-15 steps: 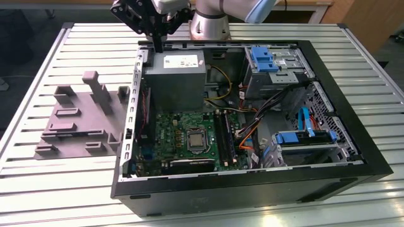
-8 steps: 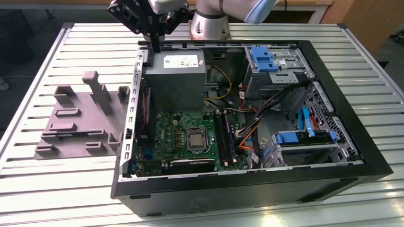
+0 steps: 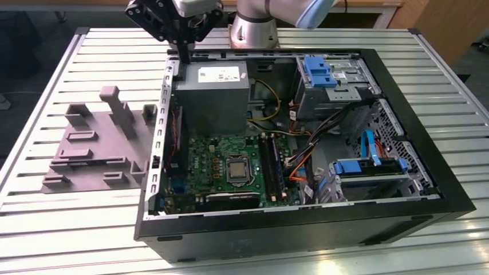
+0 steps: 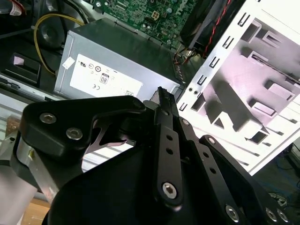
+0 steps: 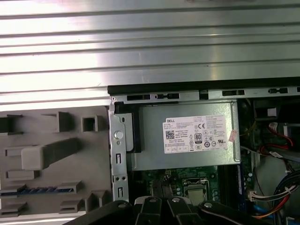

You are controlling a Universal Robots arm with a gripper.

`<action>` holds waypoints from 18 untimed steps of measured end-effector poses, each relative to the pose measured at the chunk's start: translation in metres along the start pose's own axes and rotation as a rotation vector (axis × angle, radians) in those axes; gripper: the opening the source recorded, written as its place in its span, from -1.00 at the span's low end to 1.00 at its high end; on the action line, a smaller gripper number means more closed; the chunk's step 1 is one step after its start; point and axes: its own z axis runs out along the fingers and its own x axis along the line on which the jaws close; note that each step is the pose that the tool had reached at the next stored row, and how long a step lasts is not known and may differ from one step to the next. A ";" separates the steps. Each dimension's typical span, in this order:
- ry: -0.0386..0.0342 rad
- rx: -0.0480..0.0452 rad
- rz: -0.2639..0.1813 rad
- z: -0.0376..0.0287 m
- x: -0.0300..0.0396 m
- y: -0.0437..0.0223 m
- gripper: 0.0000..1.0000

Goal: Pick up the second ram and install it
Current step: 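Reach for the second ram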

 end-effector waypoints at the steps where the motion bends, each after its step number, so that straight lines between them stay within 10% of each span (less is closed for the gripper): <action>1: 0.0000 0.0000 0.000 0.0000 0.0009 -0.0001 -0.79; 18: -0.0001 -0.0001 0.000 -0.0004 0.0168 -0.0013 -0.79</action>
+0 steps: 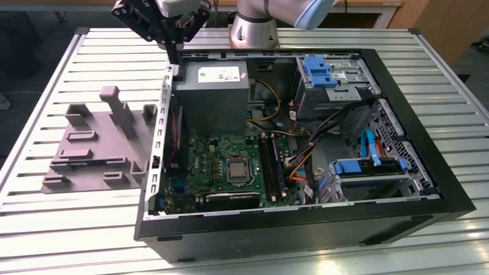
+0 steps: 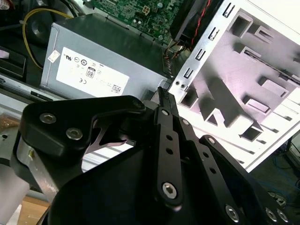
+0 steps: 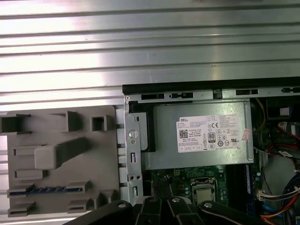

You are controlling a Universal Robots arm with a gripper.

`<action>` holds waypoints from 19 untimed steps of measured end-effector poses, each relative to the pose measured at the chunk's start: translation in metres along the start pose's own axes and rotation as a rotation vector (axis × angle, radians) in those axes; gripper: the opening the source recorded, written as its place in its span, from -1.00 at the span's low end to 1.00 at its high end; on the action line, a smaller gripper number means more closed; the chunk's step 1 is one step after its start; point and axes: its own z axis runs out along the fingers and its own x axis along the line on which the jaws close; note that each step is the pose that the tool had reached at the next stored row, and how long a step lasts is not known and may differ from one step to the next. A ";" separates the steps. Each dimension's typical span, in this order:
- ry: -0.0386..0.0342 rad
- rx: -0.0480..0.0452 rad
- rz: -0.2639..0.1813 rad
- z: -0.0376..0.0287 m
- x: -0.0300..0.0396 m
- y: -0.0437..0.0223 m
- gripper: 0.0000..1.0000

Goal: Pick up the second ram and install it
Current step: 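Reach for the second ram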

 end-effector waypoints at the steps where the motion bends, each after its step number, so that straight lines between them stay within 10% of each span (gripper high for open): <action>1: 0.0000 0.0000 0.000 0.0000 0.0011 -0.0001 -0.79; 19: 0.0000 -0.0001 0.000 -0.0007 0.0272 -0.0021 -0.79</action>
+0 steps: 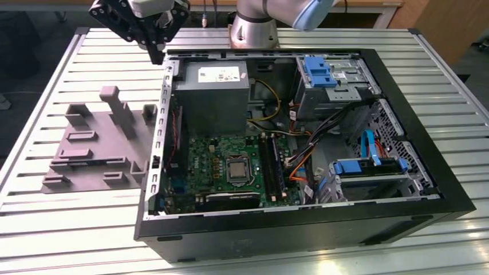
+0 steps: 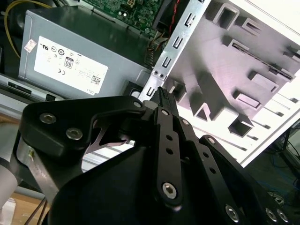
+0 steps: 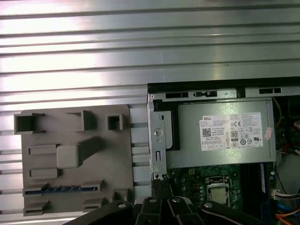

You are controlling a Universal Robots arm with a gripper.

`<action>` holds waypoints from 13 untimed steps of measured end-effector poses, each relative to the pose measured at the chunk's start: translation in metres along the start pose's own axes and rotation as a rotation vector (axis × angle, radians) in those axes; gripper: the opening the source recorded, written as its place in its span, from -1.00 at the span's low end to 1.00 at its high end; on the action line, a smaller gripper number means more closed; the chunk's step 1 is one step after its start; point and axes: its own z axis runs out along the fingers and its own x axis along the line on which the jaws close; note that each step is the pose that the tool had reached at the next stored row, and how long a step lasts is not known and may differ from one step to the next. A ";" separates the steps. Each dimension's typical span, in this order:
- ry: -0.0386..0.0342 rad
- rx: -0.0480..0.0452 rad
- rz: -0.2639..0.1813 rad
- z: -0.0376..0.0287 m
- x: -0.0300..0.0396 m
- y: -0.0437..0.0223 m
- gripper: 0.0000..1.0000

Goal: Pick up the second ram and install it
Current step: 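Reach for the second ram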

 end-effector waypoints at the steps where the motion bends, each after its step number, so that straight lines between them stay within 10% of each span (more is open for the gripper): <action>1: 0.0000 0.0001 0.000 -0.0001 0.0013 -0.0001 -0.79; 13: 0.0001 0.0001 0.000 -0.0004 0.0129 -0.0009 -0.79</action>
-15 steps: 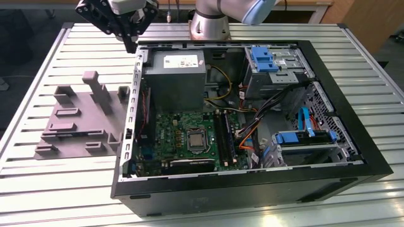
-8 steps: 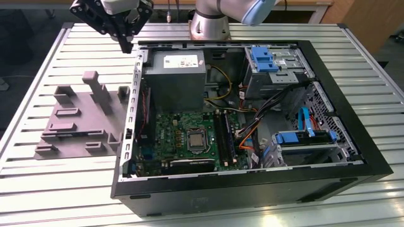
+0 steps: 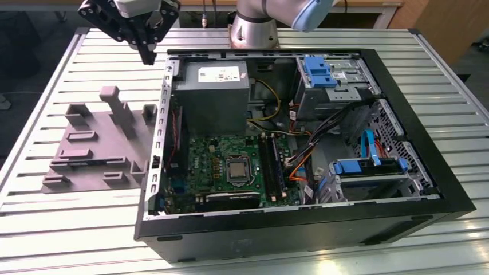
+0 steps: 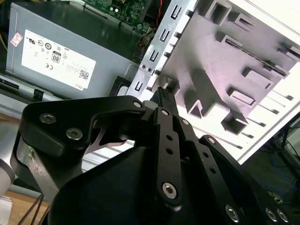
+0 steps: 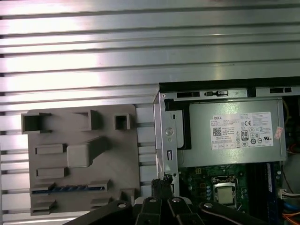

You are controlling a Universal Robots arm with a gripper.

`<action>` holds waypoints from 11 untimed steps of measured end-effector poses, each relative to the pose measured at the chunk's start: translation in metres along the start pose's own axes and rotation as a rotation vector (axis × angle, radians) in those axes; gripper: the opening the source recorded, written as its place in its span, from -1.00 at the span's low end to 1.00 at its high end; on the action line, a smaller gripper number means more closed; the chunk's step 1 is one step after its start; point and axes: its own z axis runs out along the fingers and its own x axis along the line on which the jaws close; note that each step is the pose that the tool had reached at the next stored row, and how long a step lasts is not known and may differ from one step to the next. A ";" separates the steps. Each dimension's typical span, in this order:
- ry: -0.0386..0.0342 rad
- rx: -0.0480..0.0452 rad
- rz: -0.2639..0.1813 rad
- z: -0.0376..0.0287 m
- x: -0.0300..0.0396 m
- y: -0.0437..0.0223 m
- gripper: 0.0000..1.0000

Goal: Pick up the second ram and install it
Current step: 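Reach for the second ram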

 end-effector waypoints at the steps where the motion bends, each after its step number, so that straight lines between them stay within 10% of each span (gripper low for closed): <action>1: 0.0000 0.0000 0.000 0.0000 0.0009 -0.0001 -0.79; 11: 0.0000 0.0000 0.000 -0.0003 0.0101 -0.0008 -0.79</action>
